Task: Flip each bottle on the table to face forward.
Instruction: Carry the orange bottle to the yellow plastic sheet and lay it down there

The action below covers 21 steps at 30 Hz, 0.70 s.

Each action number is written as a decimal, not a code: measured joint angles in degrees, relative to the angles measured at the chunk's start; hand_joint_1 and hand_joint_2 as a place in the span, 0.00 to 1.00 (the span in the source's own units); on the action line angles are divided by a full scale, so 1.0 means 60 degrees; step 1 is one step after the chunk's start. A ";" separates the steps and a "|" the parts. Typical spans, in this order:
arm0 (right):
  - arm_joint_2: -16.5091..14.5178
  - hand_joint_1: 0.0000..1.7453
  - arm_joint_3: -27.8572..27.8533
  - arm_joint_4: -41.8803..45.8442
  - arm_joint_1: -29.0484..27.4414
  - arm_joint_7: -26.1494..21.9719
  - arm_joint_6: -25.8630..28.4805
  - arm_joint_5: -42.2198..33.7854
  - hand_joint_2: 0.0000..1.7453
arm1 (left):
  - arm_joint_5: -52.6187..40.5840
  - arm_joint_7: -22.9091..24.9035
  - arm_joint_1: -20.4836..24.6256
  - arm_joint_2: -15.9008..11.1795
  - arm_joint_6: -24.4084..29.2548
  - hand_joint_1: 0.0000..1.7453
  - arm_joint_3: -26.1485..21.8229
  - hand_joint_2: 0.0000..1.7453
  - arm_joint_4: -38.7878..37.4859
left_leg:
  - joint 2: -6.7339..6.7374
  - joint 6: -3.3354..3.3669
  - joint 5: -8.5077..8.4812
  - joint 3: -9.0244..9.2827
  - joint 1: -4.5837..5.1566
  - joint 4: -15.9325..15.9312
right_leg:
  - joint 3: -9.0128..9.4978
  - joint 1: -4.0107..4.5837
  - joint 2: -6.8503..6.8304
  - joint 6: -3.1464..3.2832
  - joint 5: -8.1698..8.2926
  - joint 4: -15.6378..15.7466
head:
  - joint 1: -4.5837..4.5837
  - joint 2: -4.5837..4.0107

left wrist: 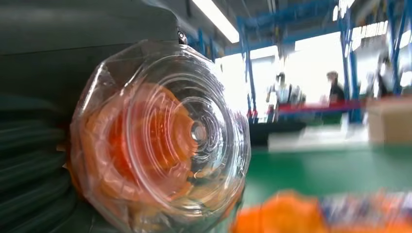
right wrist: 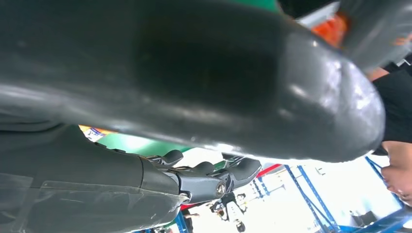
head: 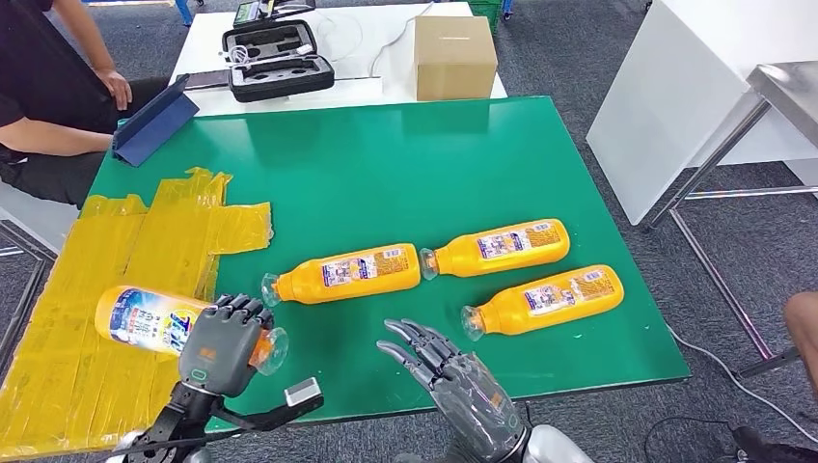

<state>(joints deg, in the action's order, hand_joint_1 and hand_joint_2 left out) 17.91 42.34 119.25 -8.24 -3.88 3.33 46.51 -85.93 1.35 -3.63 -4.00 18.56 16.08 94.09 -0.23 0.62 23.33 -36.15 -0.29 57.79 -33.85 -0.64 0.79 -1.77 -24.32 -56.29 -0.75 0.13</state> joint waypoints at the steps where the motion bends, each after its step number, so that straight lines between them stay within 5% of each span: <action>1: -0.0001 0.00 -0.0016 0.0000 0.0007 -0.0020 -0.0050 -0.0032 0.00 | 0.0073 0.0026 0.0175 -0.0067 -0.0205 1.00 -0.0020 1.00 -0.0313 | 0.0000 0.0000 0.0000 0.0000 0.0000 0.0000 | 0.0001 0.0000 0.0000 0.0000 0.0000 0.0000 | -0.0001 0.0000; 9: -0.0002 0.00 -0.0063 -0.0004 0.0208 -0.0046 -0.0460 -0.0413 0.00 | 0.0918 -0.0161 0.1229 -0.0312 -0.1234 1.00 -0.0401 1.00 -0.3108 | 0.0002 -0.0005 -0.0005 0.0003 -0.0004 0.0000 | 0.0008 0.0004 0.0002 0.0002 0.0002 -0.0005 | -0.0001 0.0000; 13: -0.0003 0.00 -0.0056 -0.0021 0.0325 -0.0045 -0.0592 -0.0567 0.00 | 0.1287 -0.0266 0.1723 -0.0355 -0.1445 0.00 -0.0634 1.00 -0.4073 | -0.0011 -0.0005 0.0003 0.0038 -0.0003 -0.0002 | 0.0057 0.0003 -0.0002 0.0003 -0.0005 -0.0003 | -0.0001 0.0000; 15: -0.0002 0.00 -0.0038 -0.0041 0.0394 -0.0043 -0.0679 -0.0661 0.00 | 0.1371 -0.0206 0.1969 -0.0373 -0.1576 0.00 -0.0791 1.00 -0.4500 | -0.0016 -0.0011 0.0012 0.0072 -0.0002 -0.0006 | 0.0093 0.0004 -0.0003 0.0003 -0.0015 -0.0001 | -0.0001 0.0000; 19: -0.0005 0.00 0.0011 -0.0097 0.0578 -0.0015 -0.0850 -0.0835 0.00 | 0.1348 -0.0183 0.2372 -0.0392 -0.1796 0.00 -0.0992 0.00 -0.5172 | -0.0041 -0.0029 0.0085 0.0180 -0.0001 -0.0020 | 0.0149 0.0006 -0.0006 0.0031 -0.0097 0.0002 | 0.0002 0.0000; 21: -0.0009 0.00 0.0034 -0.0119 0.0641 0.0003 -0.0900 -0.0909 0.00 | 0.1283 -0.0236 0.2493 -0.0427 -0.1815 0.00 -0.1050 0.00 -0.5398 | -0.0041 -0.0021 0.0113 0.0232 -0.0002 -0.0026 | 0.0179 0.0008 -0.0007 0.0036 -0.0157 0.0002 | 0.0002 0.0000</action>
<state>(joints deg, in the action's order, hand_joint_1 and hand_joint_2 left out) 17.85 42.54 118.54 -4.39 -3.86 -2.07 41.05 -78.23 -0.07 11.33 -6.56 7.67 9.78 61.70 -0.48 0.49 24.01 -34.75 -0.30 57.63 -32.78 -0.59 0.74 -1.56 -25.26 -56.28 -0.74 0.13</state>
